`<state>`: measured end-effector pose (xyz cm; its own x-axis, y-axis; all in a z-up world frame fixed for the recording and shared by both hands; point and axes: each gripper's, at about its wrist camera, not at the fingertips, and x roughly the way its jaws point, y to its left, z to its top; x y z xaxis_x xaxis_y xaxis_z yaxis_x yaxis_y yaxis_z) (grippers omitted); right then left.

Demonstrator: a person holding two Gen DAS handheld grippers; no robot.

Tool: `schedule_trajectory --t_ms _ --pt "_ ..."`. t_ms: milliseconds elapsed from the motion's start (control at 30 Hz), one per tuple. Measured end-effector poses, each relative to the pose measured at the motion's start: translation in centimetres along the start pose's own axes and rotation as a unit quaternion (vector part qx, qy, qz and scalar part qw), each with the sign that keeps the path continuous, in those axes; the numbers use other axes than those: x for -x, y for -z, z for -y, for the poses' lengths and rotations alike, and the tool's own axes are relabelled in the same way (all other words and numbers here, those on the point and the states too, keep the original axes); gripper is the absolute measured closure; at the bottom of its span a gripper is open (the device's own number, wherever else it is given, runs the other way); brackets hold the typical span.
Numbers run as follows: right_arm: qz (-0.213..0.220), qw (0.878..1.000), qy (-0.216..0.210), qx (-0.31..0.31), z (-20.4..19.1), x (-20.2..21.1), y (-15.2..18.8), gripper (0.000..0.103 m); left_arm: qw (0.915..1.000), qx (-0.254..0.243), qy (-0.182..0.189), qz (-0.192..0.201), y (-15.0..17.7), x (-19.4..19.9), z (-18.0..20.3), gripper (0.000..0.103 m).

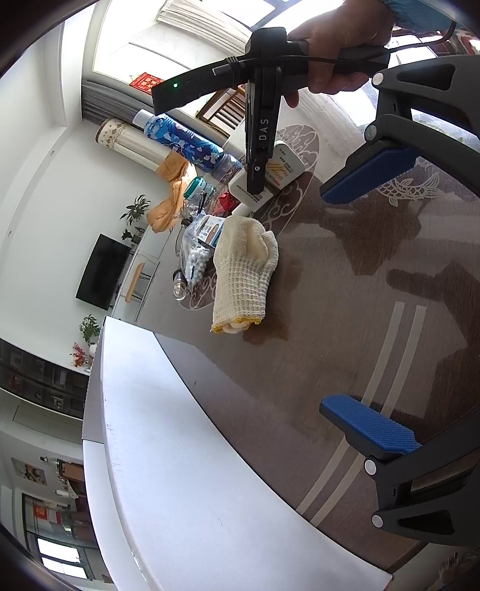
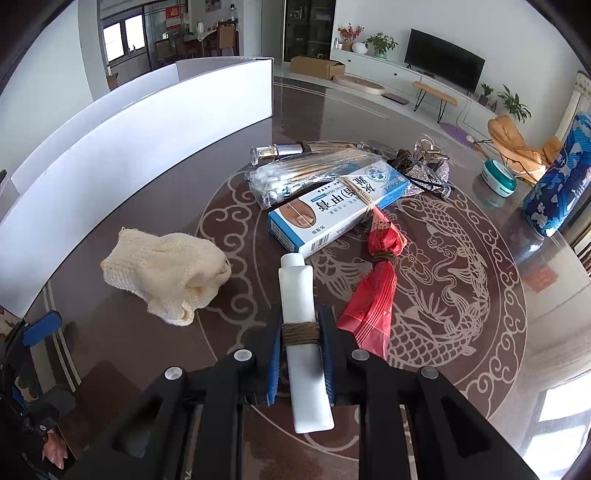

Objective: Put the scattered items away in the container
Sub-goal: 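Lift the white sunscreen bottle off the table with the right tool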

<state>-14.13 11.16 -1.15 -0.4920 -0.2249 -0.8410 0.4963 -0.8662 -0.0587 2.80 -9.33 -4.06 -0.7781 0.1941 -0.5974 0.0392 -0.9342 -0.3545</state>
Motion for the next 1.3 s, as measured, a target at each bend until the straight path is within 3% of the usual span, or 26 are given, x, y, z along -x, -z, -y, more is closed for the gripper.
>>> schedule_trajectory --t_ms 800,1300 --pt "0.024 0.997 0.041 -0.068 4.2 3.6 6.3 0.083 0.9999 -0.010 -0.002 -0.005 0.1 -0.5 0.4 0.000" --pt "0.032 0.996 0.054 -0.067 4.1 4.1 7.3 0.083 0.9999 -0.010 -0.002 -0.005 0.1 -0.5 0.4 0.000"
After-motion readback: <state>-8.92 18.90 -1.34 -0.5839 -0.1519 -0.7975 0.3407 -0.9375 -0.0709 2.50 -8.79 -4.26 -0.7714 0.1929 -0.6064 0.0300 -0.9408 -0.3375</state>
